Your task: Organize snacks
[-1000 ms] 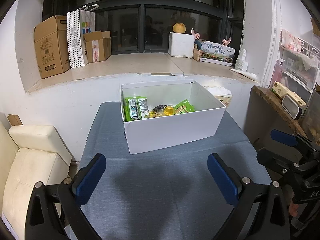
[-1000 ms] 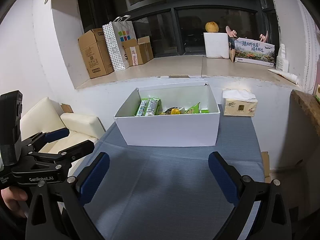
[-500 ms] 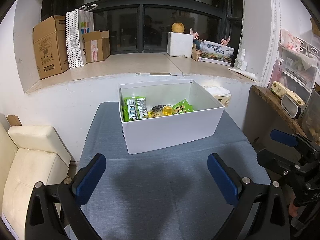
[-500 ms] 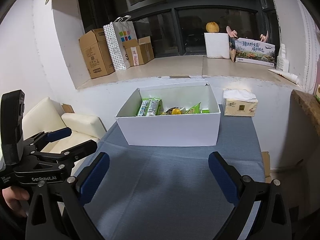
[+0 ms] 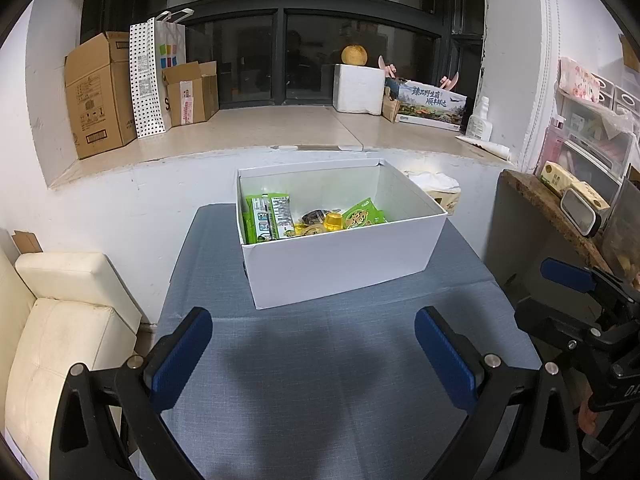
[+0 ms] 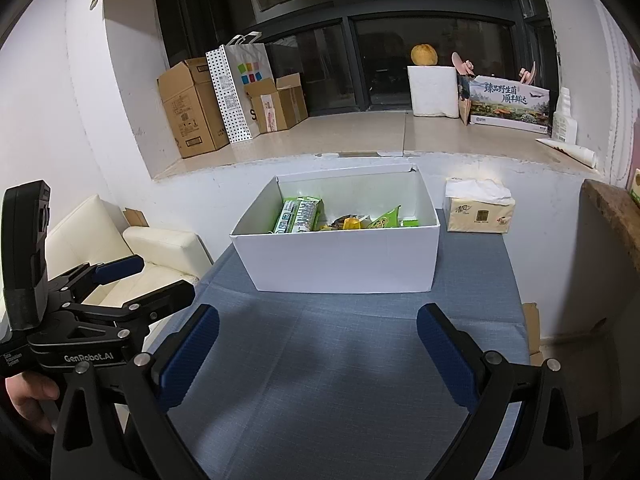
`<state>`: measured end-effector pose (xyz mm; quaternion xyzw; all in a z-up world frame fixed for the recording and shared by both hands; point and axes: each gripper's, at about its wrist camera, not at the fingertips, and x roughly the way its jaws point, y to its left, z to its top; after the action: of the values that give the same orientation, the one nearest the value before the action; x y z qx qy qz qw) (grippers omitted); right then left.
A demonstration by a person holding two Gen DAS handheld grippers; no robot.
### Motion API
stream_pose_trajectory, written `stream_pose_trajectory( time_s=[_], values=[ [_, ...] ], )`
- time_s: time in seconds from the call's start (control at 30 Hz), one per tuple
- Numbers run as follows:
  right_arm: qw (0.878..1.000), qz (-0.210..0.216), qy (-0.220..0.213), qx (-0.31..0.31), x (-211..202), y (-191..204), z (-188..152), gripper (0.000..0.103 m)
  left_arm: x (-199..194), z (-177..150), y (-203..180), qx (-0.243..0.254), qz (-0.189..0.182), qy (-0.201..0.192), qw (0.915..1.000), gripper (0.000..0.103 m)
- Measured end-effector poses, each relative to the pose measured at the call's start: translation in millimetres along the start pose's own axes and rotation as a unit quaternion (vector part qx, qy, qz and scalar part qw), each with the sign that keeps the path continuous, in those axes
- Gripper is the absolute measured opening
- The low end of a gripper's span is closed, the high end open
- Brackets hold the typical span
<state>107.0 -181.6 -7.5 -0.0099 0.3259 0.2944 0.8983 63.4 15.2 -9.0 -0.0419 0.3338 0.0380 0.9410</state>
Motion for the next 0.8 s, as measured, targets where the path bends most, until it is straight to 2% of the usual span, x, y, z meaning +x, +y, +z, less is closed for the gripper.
stream_pose_trajectory(
  time_s=[0.8],
  values=[
    [1.0, -0.002, 0.003, 0.0, -1.8, -0.5, 0.4, 0.102, 1.1, 2.5, -0.7, 0.003, -0.002, 0.0, 1.0, 0.103]
  ],
)
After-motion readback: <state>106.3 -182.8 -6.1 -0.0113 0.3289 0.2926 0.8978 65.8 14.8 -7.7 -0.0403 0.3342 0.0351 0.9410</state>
